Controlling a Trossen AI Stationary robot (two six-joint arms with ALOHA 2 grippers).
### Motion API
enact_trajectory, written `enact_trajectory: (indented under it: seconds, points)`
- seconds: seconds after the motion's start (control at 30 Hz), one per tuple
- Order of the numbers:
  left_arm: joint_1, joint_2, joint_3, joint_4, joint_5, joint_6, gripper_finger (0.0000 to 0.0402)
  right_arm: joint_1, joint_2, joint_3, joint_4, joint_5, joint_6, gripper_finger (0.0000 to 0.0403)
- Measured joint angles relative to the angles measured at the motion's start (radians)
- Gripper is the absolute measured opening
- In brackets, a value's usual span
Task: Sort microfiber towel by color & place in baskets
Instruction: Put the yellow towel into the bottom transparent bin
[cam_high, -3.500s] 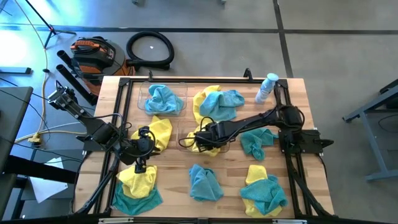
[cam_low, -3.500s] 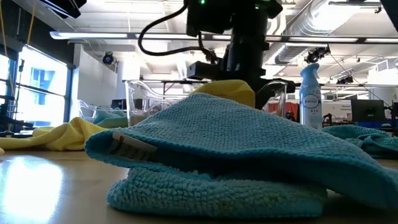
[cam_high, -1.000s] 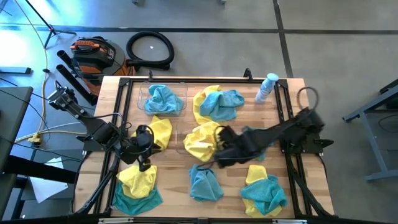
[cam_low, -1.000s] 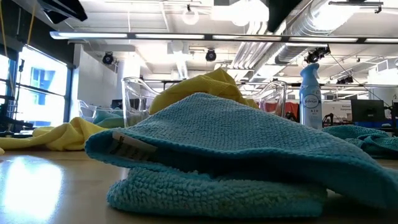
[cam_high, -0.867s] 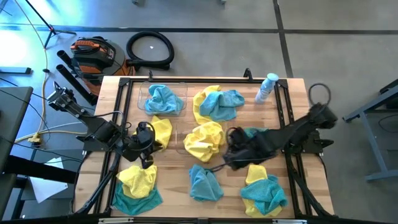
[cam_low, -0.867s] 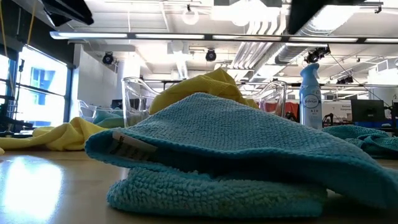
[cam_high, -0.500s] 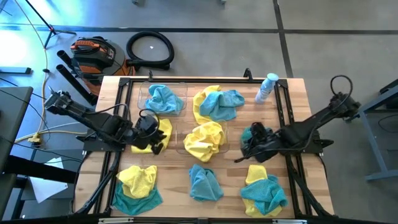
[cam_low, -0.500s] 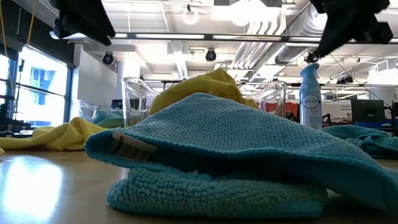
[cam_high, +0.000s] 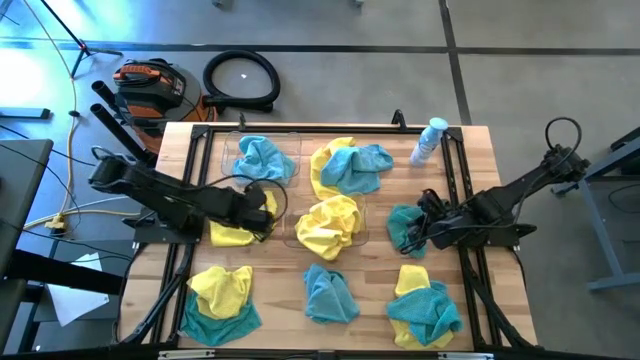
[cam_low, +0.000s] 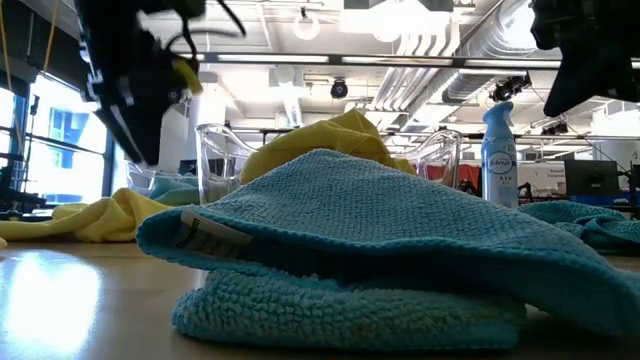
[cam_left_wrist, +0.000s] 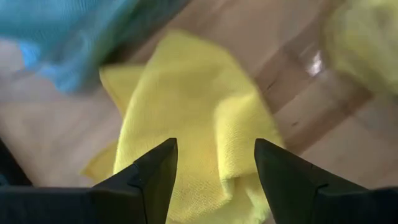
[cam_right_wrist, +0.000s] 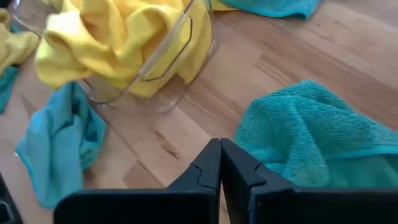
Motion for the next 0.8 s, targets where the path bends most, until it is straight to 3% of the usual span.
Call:
enact_trajectory:
  seconds: [0.2,0.33,0.47,0.57,0.7,0.8]
  points:
    - [0.065,0.124,-0.046,0.059,0.115,-0.071,0.0204,0.0,-0.02,-0.004,-0.002,-0.005,-0.079,0.0004]
    - [0.085,0.132,-0.163,0.229,0.195,-0.148,0.0204,0.0,-0.02,-0.005,-0.002,-0.012,-0.104,0.0004]
    - [0.085,0.122,-0.236,0.322,0.204,-0.272,0.0195,0.0,-0.02,-0.005,-0.003,-0.028,-0.12,0.0004]
    - [0.085,0.122,-0.243,0.316,0.21,-0.302,0.0152,0.0,-0.02,-0.005,-0.003,-0.034,-0.14,0.0004]
    - [0.085,0.098,-0.225,0.286,0.225,-0.326,0.0038,0.0,-0.019,-0.005,-0.003,-0.034,-0.168,0.0004]
    - [0.08,0.065,-0.19,0.206,0.218,-0.34,0.0017,0.0,-0.019,-0.005,-0.003,-0.034,-0.193,0.0004]
